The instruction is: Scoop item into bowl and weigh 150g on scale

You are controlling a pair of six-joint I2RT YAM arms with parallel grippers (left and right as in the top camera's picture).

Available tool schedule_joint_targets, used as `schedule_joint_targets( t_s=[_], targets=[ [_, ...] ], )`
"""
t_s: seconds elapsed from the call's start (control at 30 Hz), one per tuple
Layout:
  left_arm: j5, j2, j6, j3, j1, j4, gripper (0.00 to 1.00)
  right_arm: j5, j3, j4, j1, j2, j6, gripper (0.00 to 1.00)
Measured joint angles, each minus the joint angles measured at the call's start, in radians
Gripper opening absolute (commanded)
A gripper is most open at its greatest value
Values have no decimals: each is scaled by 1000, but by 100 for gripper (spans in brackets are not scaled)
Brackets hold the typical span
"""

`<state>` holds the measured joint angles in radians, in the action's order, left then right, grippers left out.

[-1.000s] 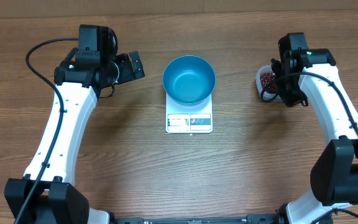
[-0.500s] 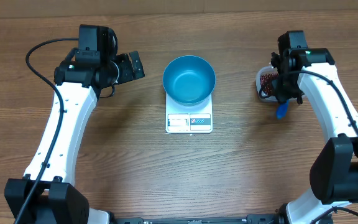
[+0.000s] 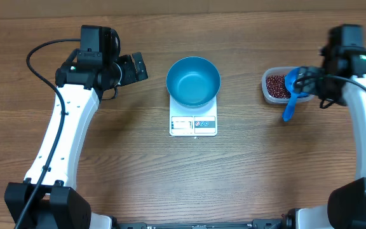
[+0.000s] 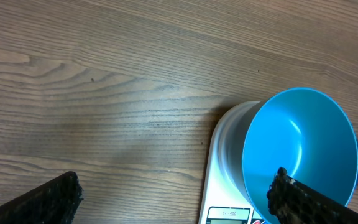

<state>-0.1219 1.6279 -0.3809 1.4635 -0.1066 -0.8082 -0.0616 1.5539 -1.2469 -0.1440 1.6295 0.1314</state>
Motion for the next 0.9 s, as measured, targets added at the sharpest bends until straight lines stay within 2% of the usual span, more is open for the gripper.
schedule_joint_targets(
  t_s=[0.1, 0.23, 0.37, 0.53, 0.67, 0.8, 0.9],
  targets=[
    [0, 0, 0, 0, 0, 0, 100, 122, -80, 71, -68, -4, 24, 85],
    [0, 0, 0, 0, 0, 0, 99, 272, -289, 206, -94, 2, 37, 82],
    [0, 0, 0, 0, 0, 0, 100, 327, -435, 340, -92, 3, 50, 81],
    [0, 0, 0, 0, 0, 0, 100, 354, -533, 499, -92, 3, 54, 79],
    [0, 0, 0, 0, 0, 0, 99, 377, -581, 592, -92, 3, 58, 70],
    [0, 0, 0, 0, 0, 0, 100, 419, -599, 637, -92, 3, 59, 46],
    [0, 0, 0, 0, 0, 0, 100, 439, -600, 661, -92, 3, 58, 41]
  ],
)
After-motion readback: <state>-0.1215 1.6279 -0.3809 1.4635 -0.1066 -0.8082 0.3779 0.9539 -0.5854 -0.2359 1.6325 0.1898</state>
